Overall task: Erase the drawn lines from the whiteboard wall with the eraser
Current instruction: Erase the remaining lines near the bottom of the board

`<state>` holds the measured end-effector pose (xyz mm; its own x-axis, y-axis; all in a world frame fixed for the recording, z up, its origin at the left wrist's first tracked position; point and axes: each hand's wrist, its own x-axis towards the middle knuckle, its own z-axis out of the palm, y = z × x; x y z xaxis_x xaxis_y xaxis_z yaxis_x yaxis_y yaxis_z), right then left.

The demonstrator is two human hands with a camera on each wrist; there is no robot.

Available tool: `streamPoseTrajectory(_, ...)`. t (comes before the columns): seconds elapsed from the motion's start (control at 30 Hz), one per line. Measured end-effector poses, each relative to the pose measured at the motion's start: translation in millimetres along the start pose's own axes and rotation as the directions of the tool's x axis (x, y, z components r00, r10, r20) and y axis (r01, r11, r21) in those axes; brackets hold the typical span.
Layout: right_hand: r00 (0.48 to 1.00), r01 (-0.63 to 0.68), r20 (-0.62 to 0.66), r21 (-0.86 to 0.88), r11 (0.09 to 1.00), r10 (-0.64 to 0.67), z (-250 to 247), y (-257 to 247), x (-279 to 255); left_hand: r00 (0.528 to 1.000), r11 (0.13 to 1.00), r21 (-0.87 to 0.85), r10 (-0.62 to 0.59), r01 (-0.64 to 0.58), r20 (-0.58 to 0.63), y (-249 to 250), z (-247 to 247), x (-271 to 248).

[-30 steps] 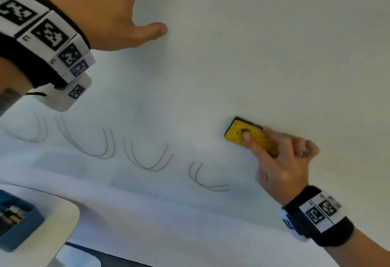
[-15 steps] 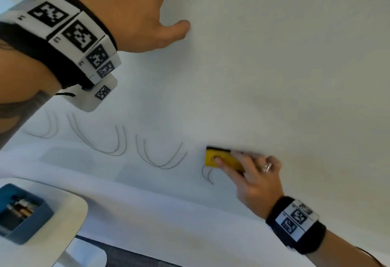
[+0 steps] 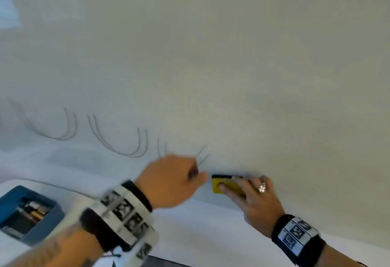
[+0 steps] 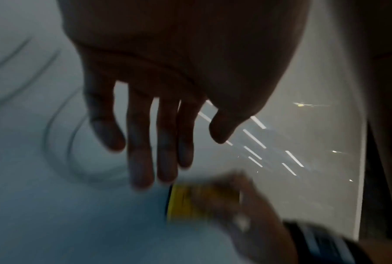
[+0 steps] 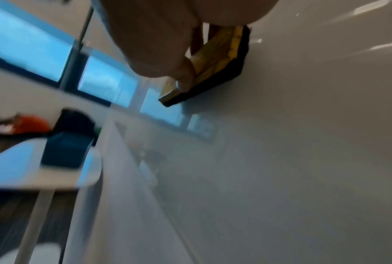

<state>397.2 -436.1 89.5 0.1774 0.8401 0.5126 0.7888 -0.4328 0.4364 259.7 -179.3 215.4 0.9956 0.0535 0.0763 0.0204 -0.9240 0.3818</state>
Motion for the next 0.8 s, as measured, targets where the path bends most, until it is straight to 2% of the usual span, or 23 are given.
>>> streamPoseTrajectory(0.03, 0.994, -0.086, -0.065, 0.027, 0.996, 0.088, -9.1, -5.9, 13.4, 0.977, 0.996, -0.056, -0.051, 0.064, 0.208, -4.7, 23.2, -3.2)
streamPoseTrajectory(0.07, 0.974, -0.169, -0.144, 0.063, 0.984, 0.177, -17.5, -13.9, 27.6, 0.939, 0.981, -0.147, -0.068, 0.124, 0.336, -6.8, 40.0, -5.4)
streamPoseTrajectory(0.1, 0.941, -0.235, -0.222, 0.112, 0.966, 0.254, -24.6, -23.8, 40.7, 0.920, 0.944, -0.270, -0.074, 0.189, 0.386, -5.9, 50.0, -7.2)
streamPoseTrajectory(0.17, 0.875, -0.297, -0.325, 0.228, 0.927, 0.360, -33.5, -46.9, 61.2, 0.942, 0.788, -0.552, -0.105, 0.275, 0.318, -0.7, 56.6, -8.2)
streamPoseTrajectory(0.23, 0.831, -0.322, -0.363, 0.304, 0.897, 0.422, -32.8, -70.2, 74.2, 0.976, 0.621, -0.754, -0.150, 0.215, 0.155, 3.5, 55.2, -7.1)
streamPoseTrajectory(0.3, 0.792, -0.358, -0.371, 0.360, 0.861, 0.484, -27.9, -88.9, 82.9, 0.978, 0.520, -0.841, -0.202, 0.150, 0.049, 0.8, 51.8, -3.2)
streamPoseTrajectory(0.4, 0.743, -0.389, -0.391, 0.407, 0.826, 0.543, -24.8, -107.8, 94.2, 0.974, 0.423, -0.894, -0.219, 0.147, 0.056, -7.4, 50.9, 0.2)
streamPoseTrajectory(0.5, 0.769, -0.335, -0.385, 0.437, 0.834, 0.511, -27.3, -124.7, 99.8, 0.964, 0.346, -0.930, -0.263, 0.127, 0.034, -18.4, 54.8, 2.1)
streamPoseTrajectory(0.6, 0.838, -0.282, -0.287, 0.499, 0.819, 0.464, -36.8, -128.7, 97.5, 0.939, 0.377, -0.922, -0.341, 0.089, -0.049, -30.7, 58.4, 5.5)
streamPoseTrajectory(0.67, 0.847, -0.293, -0.264, 0.493, 0.820, 0.461, -53.2, -106.1, 98.1, 0.901, 0.495, -0.865, -0.409, 0.086, -0.144, -36.0, 58.8, 4.5)
streamPoseTrajectory(0.73, 0.804, -0.352, -0.313, 0.436, 0.828, 0.506, -76.8, -67.3, 100.7, 0.881, 0.682, -0.730, -0.376, 0.053, -0.287, -39.5, 57.7, 1.2)
streamPoseTrajectory(0.8, 0.729, -0.435, -0.428, 0.314, 0.844, 0.535, -97.9, -21.3, 100.9, 0.878, 0.877, -0.481, -0.213, -0.022, -0.429, -42.3, 57.7, -0.2)
